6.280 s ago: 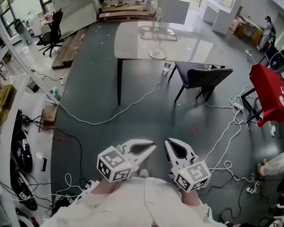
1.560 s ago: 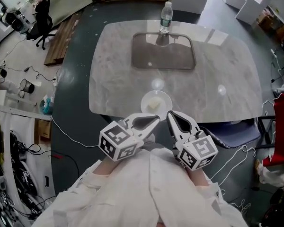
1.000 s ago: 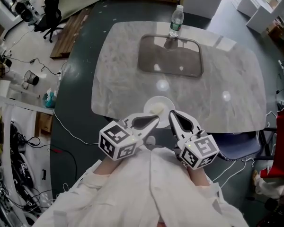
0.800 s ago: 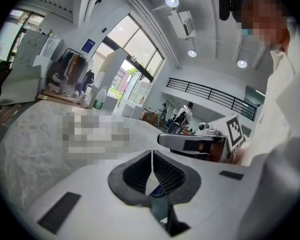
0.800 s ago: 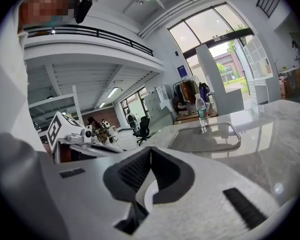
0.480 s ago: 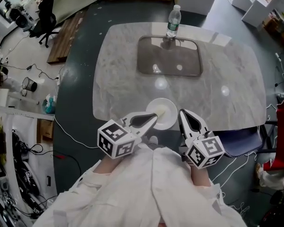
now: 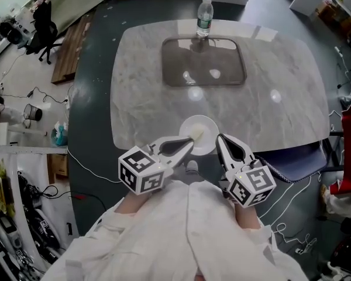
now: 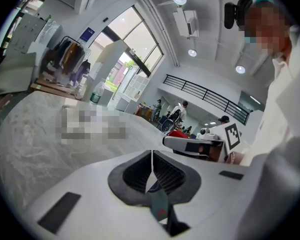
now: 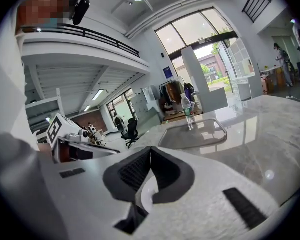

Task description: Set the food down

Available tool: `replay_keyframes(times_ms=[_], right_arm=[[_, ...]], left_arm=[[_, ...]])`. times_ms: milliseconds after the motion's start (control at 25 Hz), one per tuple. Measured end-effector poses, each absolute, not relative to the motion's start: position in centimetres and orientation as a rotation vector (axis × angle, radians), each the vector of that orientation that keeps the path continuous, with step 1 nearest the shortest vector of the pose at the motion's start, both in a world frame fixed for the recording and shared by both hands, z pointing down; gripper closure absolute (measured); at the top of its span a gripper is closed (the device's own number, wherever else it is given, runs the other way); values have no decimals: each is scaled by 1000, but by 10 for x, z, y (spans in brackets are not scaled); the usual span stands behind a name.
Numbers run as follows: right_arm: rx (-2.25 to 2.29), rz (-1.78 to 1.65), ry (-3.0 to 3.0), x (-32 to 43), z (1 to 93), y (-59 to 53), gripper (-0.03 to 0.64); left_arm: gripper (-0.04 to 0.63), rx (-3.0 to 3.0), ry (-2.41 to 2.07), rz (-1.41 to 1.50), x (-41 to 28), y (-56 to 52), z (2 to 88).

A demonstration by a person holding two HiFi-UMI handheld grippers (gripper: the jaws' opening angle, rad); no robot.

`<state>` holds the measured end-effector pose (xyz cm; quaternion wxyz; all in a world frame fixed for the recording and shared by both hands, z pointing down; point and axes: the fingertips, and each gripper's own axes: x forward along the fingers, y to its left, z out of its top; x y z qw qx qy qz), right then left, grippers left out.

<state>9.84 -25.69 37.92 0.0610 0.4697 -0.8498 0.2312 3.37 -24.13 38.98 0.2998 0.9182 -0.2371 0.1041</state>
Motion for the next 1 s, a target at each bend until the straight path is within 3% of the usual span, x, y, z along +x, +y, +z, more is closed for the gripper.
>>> replay_keyframes(times_ms=[1000], right_arm=[[1313,894,-2384,86,459,-241,614]], left_arm=[[574,2225,-617,462,19,-242,478]])
